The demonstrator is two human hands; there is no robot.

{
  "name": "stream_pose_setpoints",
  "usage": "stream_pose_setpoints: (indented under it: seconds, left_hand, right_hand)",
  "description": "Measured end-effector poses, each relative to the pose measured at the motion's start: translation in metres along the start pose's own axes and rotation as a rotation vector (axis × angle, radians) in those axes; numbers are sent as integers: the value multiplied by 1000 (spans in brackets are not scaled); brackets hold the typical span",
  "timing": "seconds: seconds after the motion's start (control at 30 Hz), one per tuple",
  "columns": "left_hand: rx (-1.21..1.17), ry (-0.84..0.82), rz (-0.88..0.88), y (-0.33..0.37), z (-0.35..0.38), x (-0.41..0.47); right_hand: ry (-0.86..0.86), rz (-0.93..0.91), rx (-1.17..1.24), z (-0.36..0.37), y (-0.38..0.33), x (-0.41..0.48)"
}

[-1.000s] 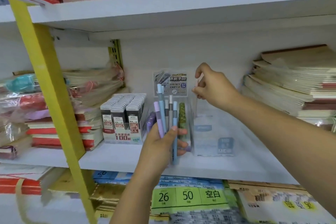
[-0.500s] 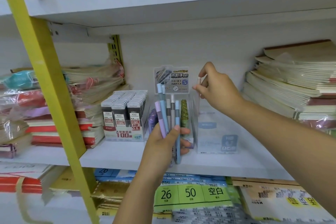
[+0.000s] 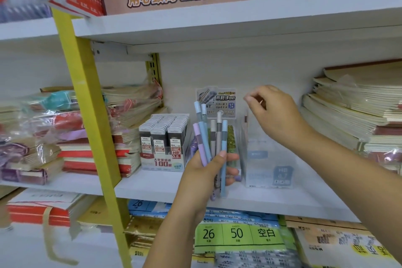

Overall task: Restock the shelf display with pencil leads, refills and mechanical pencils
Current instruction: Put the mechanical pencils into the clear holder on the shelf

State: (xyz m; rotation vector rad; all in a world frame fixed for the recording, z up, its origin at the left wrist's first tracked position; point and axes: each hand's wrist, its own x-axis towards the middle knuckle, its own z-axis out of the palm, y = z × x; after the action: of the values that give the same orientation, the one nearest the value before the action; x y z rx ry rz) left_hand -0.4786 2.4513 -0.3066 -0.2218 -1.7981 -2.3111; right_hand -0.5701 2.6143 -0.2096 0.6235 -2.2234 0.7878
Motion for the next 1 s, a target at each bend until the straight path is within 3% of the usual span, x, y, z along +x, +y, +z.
stream_pose_setpoints:
  seconds: [0.1,0.17,0.37,0.5,0.6,0.77,1.0]
  left_hand:
    - [-6,-23,35,5,1,-2]
    - [-17,-40,44,7,2,-3]
    - [-24,-65,59,4,2,1]
    - [45,10,9,0,-5,6]
    - [137,55,9,-5,-7,11]
    - [70,54,15,-8,-7,15]
    - [84,62,17,-11,-2,16]
  right_hand:
    - [-315,147,452,-9,-27,-29]
    - [-431,195,514,-9,-34,-39]
    - [-282,322,618,-11,-38,-34]
    - [143,348,802,-27,-24,-4]
    - [219,198,610,-38,-6,12]
    - [-3,90,131,-25,22,19]
    - [-126,29,38,-2,37,16]
